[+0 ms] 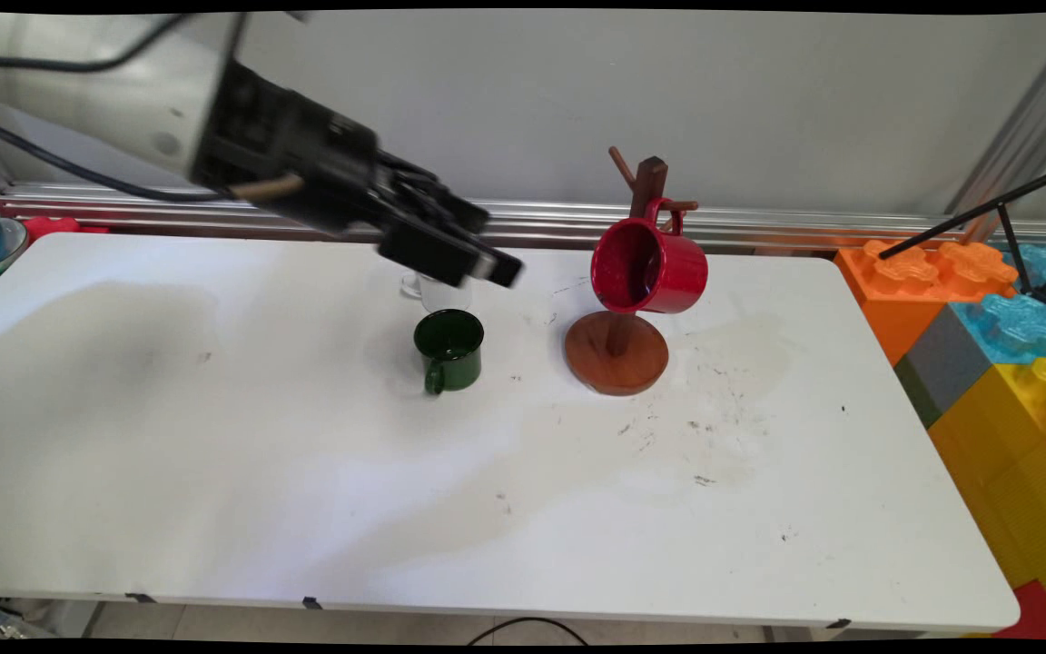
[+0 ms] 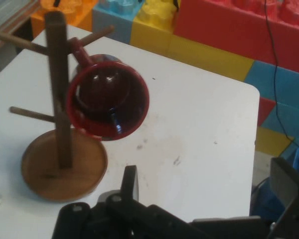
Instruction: Pick up the red mug from the rack, then place the picked object on the table
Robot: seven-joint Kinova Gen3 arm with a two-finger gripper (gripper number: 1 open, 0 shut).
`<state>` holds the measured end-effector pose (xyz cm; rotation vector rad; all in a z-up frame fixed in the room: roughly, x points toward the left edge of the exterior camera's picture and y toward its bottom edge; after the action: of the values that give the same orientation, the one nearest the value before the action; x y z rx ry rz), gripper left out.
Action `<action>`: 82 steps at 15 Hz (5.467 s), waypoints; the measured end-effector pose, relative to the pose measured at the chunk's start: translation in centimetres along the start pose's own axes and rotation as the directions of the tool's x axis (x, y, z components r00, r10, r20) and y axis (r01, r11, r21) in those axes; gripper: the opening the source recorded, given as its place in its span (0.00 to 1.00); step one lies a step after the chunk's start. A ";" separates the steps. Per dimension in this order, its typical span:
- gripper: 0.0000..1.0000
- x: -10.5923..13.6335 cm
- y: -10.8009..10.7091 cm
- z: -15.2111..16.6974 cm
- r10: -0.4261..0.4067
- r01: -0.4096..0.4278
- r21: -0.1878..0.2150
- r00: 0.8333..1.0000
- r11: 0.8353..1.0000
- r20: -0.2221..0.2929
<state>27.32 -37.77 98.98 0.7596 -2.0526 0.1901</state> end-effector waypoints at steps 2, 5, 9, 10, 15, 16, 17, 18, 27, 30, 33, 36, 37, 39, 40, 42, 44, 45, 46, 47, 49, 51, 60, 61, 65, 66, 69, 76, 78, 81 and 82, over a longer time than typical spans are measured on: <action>1.00 0.2 0.7 2.3 0.002 -0.002 0.005 1.000 1.000 -0.008; 1.00 0.7 1.0 6.3 0.012 -0.011 0.020 1.000 1.000 -0.023; 1.00 1.1 0.6 10.5 0.010 -0.008 0.045 0.999 0.999 -0.034; 1.00 1.2 0.6 11.8 0.008 -0.006 0.050 0.999 0.999 -0.035; 1.00 1.1 0.1 16.5 -0.002 0.004 0.075 1.000 0.997 -0.031; 1.00 1.0 0.1 17.1 -0.003 0.006 0.078 1.000 0.997 -0.031; 1.00 0.9 0.0 17.6 -0.005 0.007 0.081 1.000 0.997 -0.030; 1.00 0.9 0.0 17.9 -0.006 0.008 0.083 1.000 0.997 -0.030; 0.00 0.1 -0.3 21.0 -0.010 0.014 0.105 0.999 0.994 -0.037; 0.00 0.0 -0.4 21.6 -0.005 0.011 0.112 0.999 0.994 -0.049; 0.00 0.0 -0.6 22.0 0.002 0.007 0.124 0.998 0.992 -0.066; 0.00 0.0 -0.6 22.0 0.006 0.004 0.130 0.997 0.992 -0.079; 0.00 0.0 -0.6 21.9 0.007 0.004 0.132 0.996 0.991 -0.085; 0.00 0.1 -0.4 21.8 0.013 0.000 0.130 0.995 0.992 -0.096; 0.00 0.1 -0.2 21.7 0.016 -0.003 0.129 0.995 0.992 -0.102; 0.00 0.2 0.0 21.4 0.028 -0.014 0.121 0.993 0.993 -0.114; 0.00 0.4 0.5 21.0 0.048 -0.034 0.106 0.991 0.994 -0.128; 0.00 0.4 0.8 20.9 0.057 -0.044 0.098 0.990 0.994 -0.133; 0.00 0.4 1.0 20.7 0.065 -0.053 0.092 0.988 0.994 -0.137; 0.00 0.3 1.3 20.4 0.074 -0.063 0.083 0.987 0.995 -0.140; 0.00 0.2 1.9 19.9 0.093 -0.085 0.065 0.985 0.994 -0.146; 0.00 0.1 2.5 19.3 0.111 -0.104 0.051 0.983 0.993 -0.148; 0.00 -1.4 3.8 14.6 0.166 -0.167 -0.014 0.985 0.986 -0.054; 0.00 -1.5 3.7 13.7 0.172 -0.172 -0.018 0.985 0.985 -0.033; 0.00 -1.7 2.8 9.8 0.192 -0.191 -0.019 0.979 0.981 0.065; 0.00 -1.8 2.5 9.0 0.197 -0.196 -0.015 0.976 0.980 0.092; 0.00 -2.4 1.1 6.2 0.229 -0.229 -0.019 0.958 0.973 0.175; 0.00 -5.1 -0.6 1.7 0.340 -0.335 -0.077 0.873 0.939 0.349; 0.00 -6.2 -1.0 1.0 0.370 -0.363 -0.097 0.837 0.927 0.402; 0.00 -7.6 -1.4 0.8 0.407 -0.395 -0.128 0.789 0.910 0.461; 0.00 -8.0 -1.5 1.0 0.419 -0.404 -0.140 0.771 0.904 0.479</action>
<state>30.71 -35.80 91.73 0.3384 -2.7062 0.2253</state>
